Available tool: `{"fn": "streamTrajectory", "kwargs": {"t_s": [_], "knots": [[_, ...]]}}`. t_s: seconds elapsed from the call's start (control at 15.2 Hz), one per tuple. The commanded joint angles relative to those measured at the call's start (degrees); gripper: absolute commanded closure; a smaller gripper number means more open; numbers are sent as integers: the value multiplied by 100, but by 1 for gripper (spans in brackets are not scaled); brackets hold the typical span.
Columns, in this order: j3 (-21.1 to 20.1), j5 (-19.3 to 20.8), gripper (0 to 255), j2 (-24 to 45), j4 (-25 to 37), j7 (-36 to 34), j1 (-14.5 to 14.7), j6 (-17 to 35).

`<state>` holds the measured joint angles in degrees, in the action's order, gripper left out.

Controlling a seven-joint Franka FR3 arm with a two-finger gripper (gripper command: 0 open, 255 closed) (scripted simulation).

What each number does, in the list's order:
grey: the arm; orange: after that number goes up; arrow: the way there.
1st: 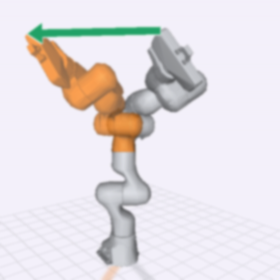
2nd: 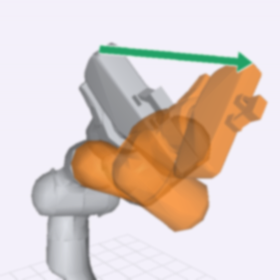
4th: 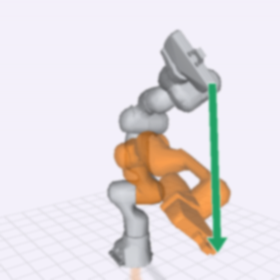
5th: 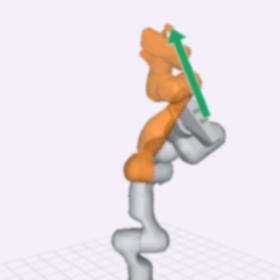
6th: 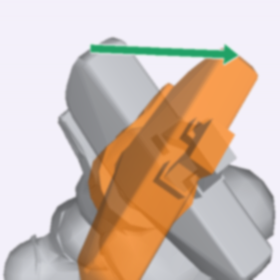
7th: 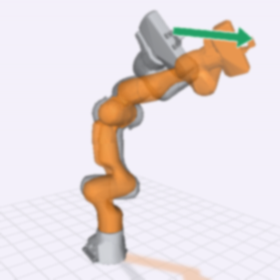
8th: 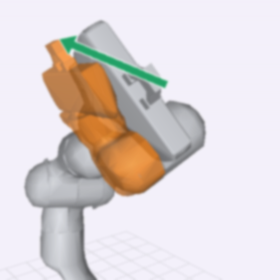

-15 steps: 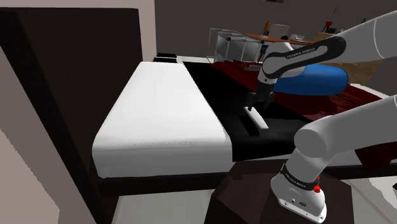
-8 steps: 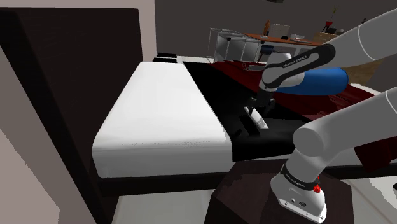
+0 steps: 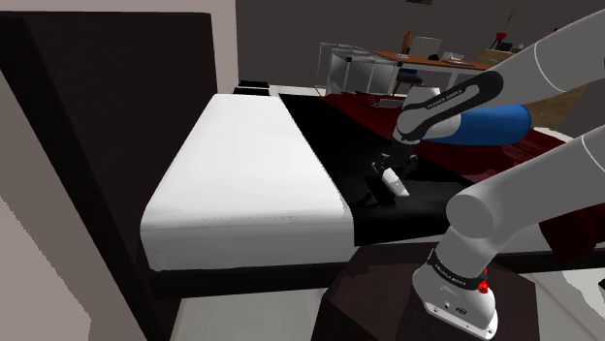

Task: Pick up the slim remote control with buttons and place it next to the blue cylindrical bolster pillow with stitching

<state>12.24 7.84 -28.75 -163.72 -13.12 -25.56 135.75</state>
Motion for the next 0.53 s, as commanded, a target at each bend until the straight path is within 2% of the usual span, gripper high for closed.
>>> {"fn": "streamTrajectory", "kwargs": {"t_s": [0.0, 0.07, 0.13, 0.46], "knots": [[0, 0, 0, 2, -1, 0, 0, 3], [0, 0, 0, 1, 0, 0, 0, 2], [0, 0, 255, 1, 0, 0, 0, 2], [0, 0, 255, 1, 0, -1, 0, 1]]}}
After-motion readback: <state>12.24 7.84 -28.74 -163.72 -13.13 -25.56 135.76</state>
